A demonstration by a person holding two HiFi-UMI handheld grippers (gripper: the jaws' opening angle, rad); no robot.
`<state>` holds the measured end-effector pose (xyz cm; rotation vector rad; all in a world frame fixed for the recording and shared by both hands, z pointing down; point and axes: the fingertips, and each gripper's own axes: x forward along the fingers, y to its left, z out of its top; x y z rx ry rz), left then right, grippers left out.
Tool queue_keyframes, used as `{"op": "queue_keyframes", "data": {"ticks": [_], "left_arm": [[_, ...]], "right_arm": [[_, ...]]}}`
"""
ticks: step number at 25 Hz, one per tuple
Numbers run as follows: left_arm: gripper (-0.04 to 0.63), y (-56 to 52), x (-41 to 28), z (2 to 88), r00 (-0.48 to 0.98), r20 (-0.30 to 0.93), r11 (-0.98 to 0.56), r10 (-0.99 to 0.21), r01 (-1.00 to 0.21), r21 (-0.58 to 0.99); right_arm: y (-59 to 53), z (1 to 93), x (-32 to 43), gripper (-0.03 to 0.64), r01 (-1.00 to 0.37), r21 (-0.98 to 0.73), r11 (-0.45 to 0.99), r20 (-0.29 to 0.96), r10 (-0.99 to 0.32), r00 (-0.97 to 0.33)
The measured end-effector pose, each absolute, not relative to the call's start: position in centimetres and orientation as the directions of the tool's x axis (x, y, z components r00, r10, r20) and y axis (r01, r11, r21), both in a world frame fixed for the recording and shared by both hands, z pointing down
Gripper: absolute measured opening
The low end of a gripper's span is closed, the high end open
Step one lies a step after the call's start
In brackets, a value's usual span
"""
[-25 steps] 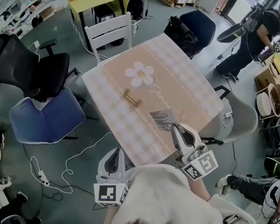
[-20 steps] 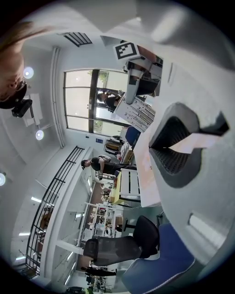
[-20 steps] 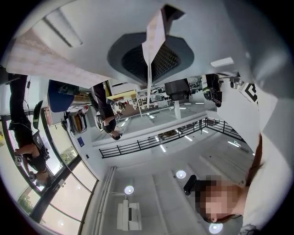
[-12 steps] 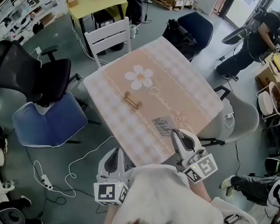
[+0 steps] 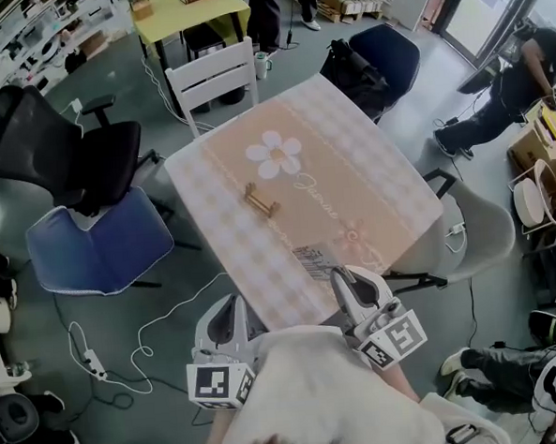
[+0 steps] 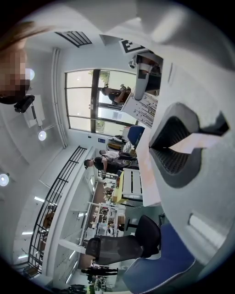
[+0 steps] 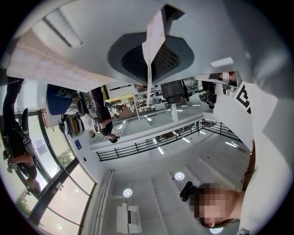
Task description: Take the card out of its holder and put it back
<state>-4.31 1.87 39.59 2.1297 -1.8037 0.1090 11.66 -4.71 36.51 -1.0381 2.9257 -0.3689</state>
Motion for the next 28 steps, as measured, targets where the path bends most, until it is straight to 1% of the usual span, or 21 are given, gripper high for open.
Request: {"op": "queue_keyframes", "data": {"ticks": [11,18,28], "left_arm": [[0.000,1.91,-3.94,40.03,0.200,0.271,-0.145,-0.941,-0.966,0.213],[0.000,2.22,-4.45,39.92,0.183,0.271,-0.129,-0.945,-0.970,0.204],[0.000,1.86,-3.81,40.28,0.225,0.294,-0.173,-0.929,-0.966,0.193]], "right_arm": [[-4.17,37.06,11.59,0.018,-0.613,-0.220,0.758,0.080,-0.613,-0.786],[-4.07,37.01,11.02,0.018,-0.602,-0.224,0.767,0.084,-0.600,-0.796],[-4.23,37.09,11.25,0.018,-0.617,-0.237,0.751,0.085,-0.616,-0.783]]}}
